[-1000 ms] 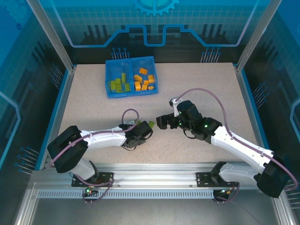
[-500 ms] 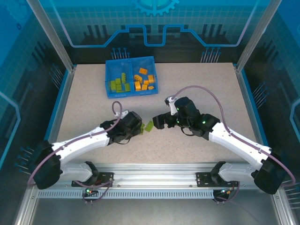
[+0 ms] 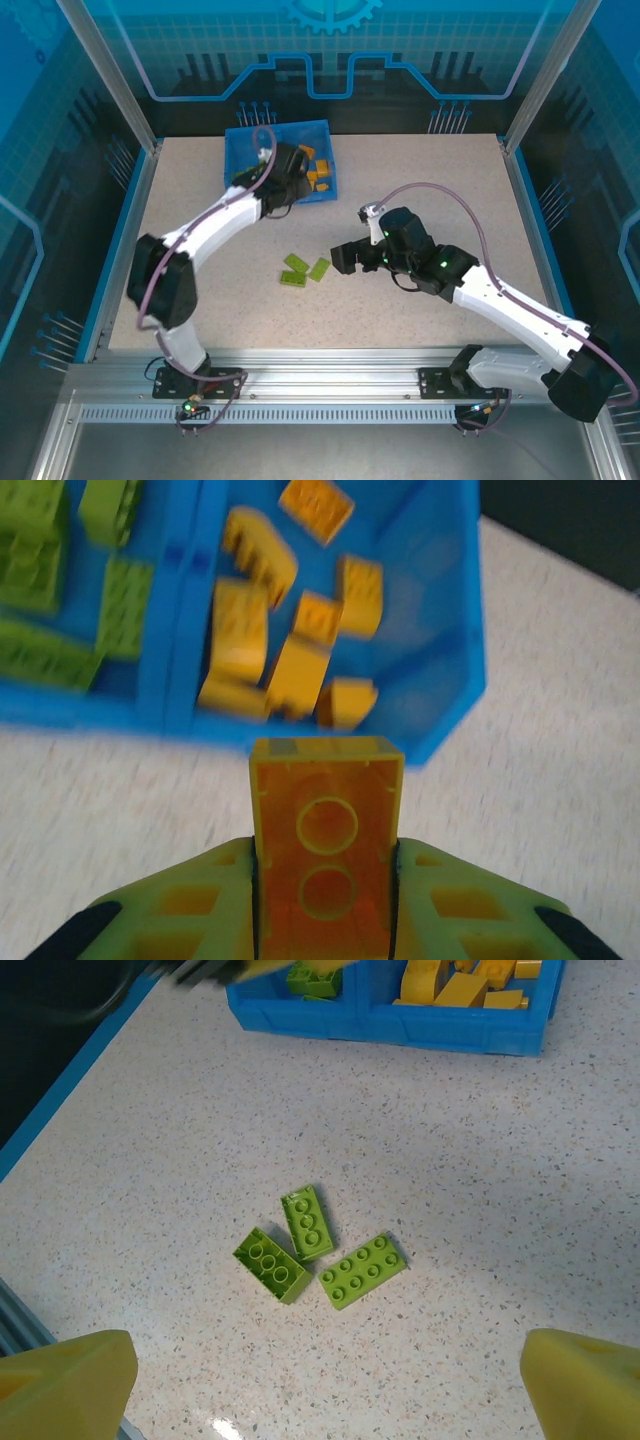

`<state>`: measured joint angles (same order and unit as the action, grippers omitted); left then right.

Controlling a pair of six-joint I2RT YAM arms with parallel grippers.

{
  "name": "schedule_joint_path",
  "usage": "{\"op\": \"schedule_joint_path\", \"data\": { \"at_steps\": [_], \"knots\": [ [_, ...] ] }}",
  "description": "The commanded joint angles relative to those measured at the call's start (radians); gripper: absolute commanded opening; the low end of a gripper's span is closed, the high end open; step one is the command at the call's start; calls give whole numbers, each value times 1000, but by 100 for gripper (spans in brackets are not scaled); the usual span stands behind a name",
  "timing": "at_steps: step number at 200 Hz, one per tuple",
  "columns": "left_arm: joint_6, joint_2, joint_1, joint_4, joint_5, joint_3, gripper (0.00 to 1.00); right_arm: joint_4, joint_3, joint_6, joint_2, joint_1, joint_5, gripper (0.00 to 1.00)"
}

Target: Sort the legos into containers by color

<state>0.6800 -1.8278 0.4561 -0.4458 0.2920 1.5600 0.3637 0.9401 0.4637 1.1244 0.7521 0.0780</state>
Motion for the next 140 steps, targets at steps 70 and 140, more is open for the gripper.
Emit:
{"op": "schedule_joint_path", "data": {
  "at_steps": [70, 140],
  "knots": [
    [-253, -668, -98, -145, 16, 848, 22, 73, -31, 15, -149, -23, 28, 100],
    [-318, -737, -119, -52, -59, 903, 46, 95, -55, 32, -210, -25, 46, 100]
  ]
}}
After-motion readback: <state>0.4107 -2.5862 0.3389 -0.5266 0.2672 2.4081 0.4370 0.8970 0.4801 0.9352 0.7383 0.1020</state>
